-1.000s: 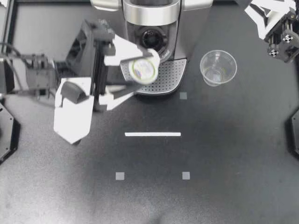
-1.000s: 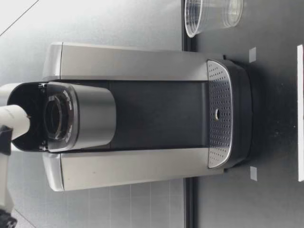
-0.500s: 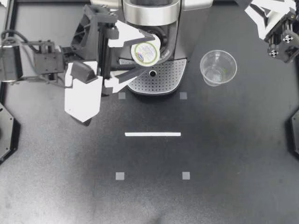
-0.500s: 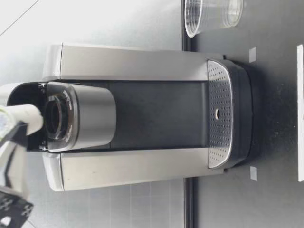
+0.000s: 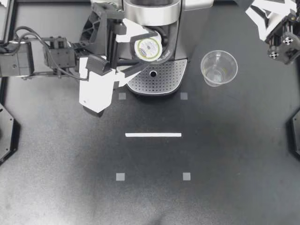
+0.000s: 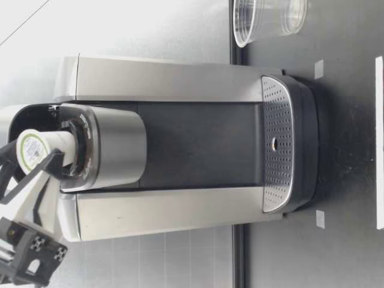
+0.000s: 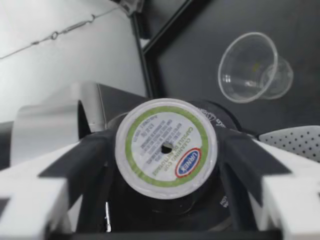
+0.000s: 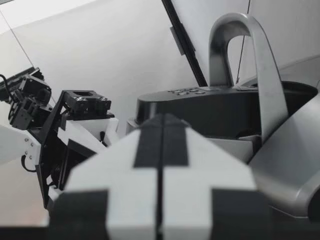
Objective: Place the coffee capsule inside the capsule container, then place the cup onto the center of the cup tray, then push the 'Hot Water' and 'Travel Mug' buttons.
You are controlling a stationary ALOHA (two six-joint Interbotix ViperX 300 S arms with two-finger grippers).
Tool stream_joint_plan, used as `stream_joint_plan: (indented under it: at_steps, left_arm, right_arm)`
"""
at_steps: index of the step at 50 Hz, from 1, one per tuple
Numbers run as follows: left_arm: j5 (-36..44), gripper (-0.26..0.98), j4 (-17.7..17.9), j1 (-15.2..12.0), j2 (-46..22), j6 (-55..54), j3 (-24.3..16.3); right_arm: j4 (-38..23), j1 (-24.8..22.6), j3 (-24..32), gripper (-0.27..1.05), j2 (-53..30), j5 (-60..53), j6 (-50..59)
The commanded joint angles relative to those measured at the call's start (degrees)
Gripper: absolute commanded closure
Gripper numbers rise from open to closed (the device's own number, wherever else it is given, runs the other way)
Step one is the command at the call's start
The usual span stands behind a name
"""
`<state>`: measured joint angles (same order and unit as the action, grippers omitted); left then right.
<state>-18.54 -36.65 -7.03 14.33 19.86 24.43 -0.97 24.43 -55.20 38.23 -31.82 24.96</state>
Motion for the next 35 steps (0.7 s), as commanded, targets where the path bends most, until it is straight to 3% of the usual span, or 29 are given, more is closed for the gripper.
stream_joint_plan:
  at_steps: [1,10,20,35]
  left_arm:
    - [0.53,0.19,-0.09,-0.79,0.53,-0.18,-0.79]
    - [0.53,0.17,-0.18,-1.23,0.44,-0.18,-0.7]
    - [1.23,0.02,-0.18,-1.85,0.18,-0.26,-0.79]
    - [1.23,0.0,-0.26,-2.46,-0.18,-0.26,-0.88]
  right_arm:
    - [-0.09,-0.26,0.62,0.77,0.62,-0.26,-0.09]
    - [-0.09,-0.26,0.0,0.77,1.14,-0.26,0.0]
    - [-0.09,-0.26,-0.35,0.77,1.49,-0.35,0.0]
    - [-0.09,-0.26,-0.79,0.77,1.49,-0.35,0.09]
